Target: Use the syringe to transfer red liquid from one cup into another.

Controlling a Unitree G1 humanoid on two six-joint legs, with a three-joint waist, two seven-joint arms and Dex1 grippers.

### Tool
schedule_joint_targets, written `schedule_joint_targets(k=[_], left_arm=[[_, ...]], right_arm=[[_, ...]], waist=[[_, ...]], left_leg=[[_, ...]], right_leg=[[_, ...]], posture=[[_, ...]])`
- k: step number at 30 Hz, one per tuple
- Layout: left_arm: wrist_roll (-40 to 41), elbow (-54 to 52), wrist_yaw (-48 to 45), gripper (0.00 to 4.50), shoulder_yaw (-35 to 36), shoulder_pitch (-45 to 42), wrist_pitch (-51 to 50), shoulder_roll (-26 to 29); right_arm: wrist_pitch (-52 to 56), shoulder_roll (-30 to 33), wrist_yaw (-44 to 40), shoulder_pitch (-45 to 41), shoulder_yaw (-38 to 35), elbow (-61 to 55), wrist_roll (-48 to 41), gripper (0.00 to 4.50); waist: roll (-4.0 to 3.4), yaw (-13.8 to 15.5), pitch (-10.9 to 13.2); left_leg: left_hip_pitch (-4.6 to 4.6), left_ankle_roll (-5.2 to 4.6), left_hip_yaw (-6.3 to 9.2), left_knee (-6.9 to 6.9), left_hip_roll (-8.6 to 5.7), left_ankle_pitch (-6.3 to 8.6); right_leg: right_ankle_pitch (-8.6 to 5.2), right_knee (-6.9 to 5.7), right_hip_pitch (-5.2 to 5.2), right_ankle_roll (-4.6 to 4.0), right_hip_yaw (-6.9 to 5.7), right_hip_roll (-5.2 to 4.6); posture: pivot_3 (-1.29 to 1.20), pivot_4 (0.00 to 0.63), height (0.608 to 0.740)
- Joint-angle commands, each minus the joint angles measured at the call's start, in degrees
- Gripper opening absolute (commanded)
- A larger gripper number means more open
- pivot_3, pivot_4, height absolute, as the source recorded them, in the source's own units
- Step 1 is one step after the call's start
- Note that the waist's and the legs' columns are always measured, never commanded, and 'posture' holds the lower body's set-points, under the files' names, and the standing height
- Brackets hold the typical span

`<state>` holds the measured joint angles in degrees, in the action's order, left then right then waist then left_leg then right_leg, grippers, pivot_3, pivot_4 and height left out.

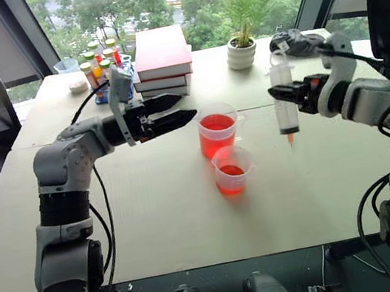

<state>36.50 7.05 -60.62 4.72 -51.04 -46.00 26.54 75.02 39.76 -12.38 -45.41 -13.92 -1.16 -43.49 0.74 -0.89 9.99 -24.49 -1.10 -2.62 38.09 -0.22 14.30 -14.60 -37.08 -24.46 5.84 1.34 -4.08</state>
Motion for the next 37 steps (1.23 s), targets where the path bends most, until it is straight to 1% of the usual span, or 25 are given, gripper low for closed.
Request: schedule_joint_targets(k=[1,3,8,13,15,16,18,19,20,21,23,25,27,30,33,35,37], left_arm=[[1.7,-3.3,1.1,4.43,0.7,1.0,-0.8,0.2],[2.0,-4.5,1.6,4.43,0.7,2.0,-1.0,0.5],[2.9,-7.7,2.4,4.43,0.8,4.3,-2.2,1.6],[3.5,-10.9,3.1,4.43,0.6,6.5,-3.2,2.8],[3.5,-11.9,3.4,4.50,0.4,7.3,-3.2,3.2],[3.8,-12.2,3.6,4.50,0.4,7.6,-3.5,3.3],[4.1,-12.8,3.8,4.50,0.5,8.0,-3.8,3.5],[4.2,-12.9,3.9,4.50,0.5,8.1,-3.9,3.5],[4.2,-12.9,3.9,4.50,0.4,8.1,-3.9,3.6],[4.3,-12.9,3.9,4.50,0.4,8.2,-3.9,3.7],[4.1,-12.9,3.8,4.50,0.2,8.3,-3.8,3.9],[4.0,-13.1,3.6,4.50,0.1,8.6,-3.7,4.4],[3.7,-13.2,3.4,4.50,-0.1,8.9,-3.6,5.0],[3.1,-13.1,3.0,4.50,-0.5,9.5,-3.1,6.4],[3.3,-13.0,2.6,4.50,-0.5,10.1,-2.9,7.4],[3.3,-12.9,2.4,4.50,-0.5,10.4,-3.0,8.0],[3.4,-12.8,2.3,4.50,-0.5,10.7,-3.0,8.5]], right_arm=[[4.1,1.7,-2.2,-2.7,1.8,6.2,2.3,1.44],[4.8,1.3,-3.0,-3.5,3.2,10.2,3.9,1.44],[2.6,0.1,-5.7,-5.3,6.9,19.6,8.7,1.44],[0.5,-0.7,-9.3,-6.1,9.2,24.9,11.9,1.44],[0.0,-0.9,-10.3,-6.2,9.5,25.5,12.8,2.44],[0.0,-0.9,-10.7,-6.3,9.4,25.6,13.1,2.75],[0.2,-0.7,-11.6,-6.3,8.6,25.0,13.3,3.72],[0.4,-0.4,-12.0,-6.3,8.3,24.3,13.3,4.31],[0.7,0.1,-12.2,-6.1,7.8,23.3,13.3,4.42],[0.9,0.3,-12.3,-6.0,7.5,22.6,13.4,4.42],[2.6,2.2,-12.9,-4.9,6.0,17.1,12.4,4.42],[3.5,4.8,-14.3,-3.1,4.9,10.4,11.3,4.42],[2.1,8.3,-17.0,-0.2,4.0,2.6,10.3,4.42],[2.8,11.6,-21.3,3.3,-1.3,-7.8,5.4,4.42],[1.2,13.3,-28.0,7.7,-8.5,-17.5,-2.0,4.42],[0.9,14.2,-31.2,11.1,-13.6,-21.7,-6.2,4.42],[1.1,15.1,-31.9,15.0,-16.4,-24.5,-7.9,4.42]], waist=[[0.00,-0.1,0.0],[0.00,-0.1,0.0],[0.00,0.0,0.0],[0.00,0.1,0.0],[0.00,0.0,0.0],[0.00,0.0,0.0],[0.00,0.1,0.0],[0.00,0.1,0.0],[0.00,0.1,0.0],[0.00,0.1,0.0],[-0.01,0.1,0.0],[-0.02,0.3,0.0],[-0.02,0.4,0.0],[-0.01,0.2,0.0],[-0.01,0.1,0.0],[-0.01,0.1,0.0],[-0.01,0.2,0.0]], left_leg=[[0.01,0.00,-0.01,0.00,0.00,0.00],[0.01,0.00,-0.02,0.00,0.00,0.00],[-0.01,-0.01,-0.04,0.00,-0.01,0.00],[-0.01,0.00,-0.05,0.00,-0.01,0.00],[-0.01,-0.01,-0.05,0.01,-0.01,0.00],[-0.01,0.00,-0.05,0.01,-0.01,0.00],[0.00,0.00,-0.05,0.01,-0.01,0.00],[0.00,0.00,-0.05,0.01,0.00,0.00],[0.00,0.00,-0.05,0.01,0.00,0.00],[0.00,0.00,-0.04,0.01,0.00,0.00],[0.00,0.00,-0.05,0.01,0.00,0.00],[-0.01,0.00,-0.03,0.00,0.00,0.01],[-0.03,-0.01,-0.01,0.00,0.00,0.01],[-0.03,-0.03,-0.01,-0.01,0.00,0.02],[0.00,-0.03,-0.02,0.00,0.03,0.02],[0.02,-0.03,0.00,0.00,0.06,0.02],[0.01,-0.03,0.03,0.00,0.06,0.02]], right_leg=[[0.00,0.00,0.00,0.00,0.01,0.00],[0.00,0.00,0.00,0.00,0.00,0.02],[0.00,0.00,-0.02,0.01,-0.03,0.08],[0.01,0.01,-0.02,0.01,0.01,0.23],[0.01,0.01,-0.01,0.02,0.01,0.24],[0.01,0.01,-0.01,0.02,0.01,0.24],[0.01,0.01,-0.01,0.02,0.02,0.24],[0.01,0.00,-0.01,0.02,0.02,0.24],[0.01,0.00,-0.01,0.02,0.02,0.25],[0.01,0.00,-0.01,0.02,0.02,0.25],[0.01,0.01,-0.01,0.02,0.02,0.25],[0.01,0.01,-0.02,0.02,0.01,0.25],[0.01,0.04,-0.02,0.02,0.00,0.24],[0.00,0.08,-0.01,0.02,0.00,0.23],[0.01,0.05,-0.01,0.02,0.02,0.26],[0.00,0.03,0.00,0.02,0.01,0.28],[0.00,0.05,0.02,0.02,-0.01,0.28]], posture=[[0.00,0.150,0.740],[0.00,0.150,0.740],[0.00,0.150,0.740],[0.00,0.150,0.740],[0.00,0.150,0.740],[0.00,0.150,0.740],[0.00,0.150,0.740],[0.00,0.150,0.740],[0.00,0.150,0.740],[0.00,0.150,0.740],[0.00,0.150,0.740],[0.00,0.150,0.740],[0.00,0.150,0.740],[0.00,0.150,0.740],[0.00,0.150,0.740],[0.00,0.150,0.740],[0.00,0.150,0.740]])
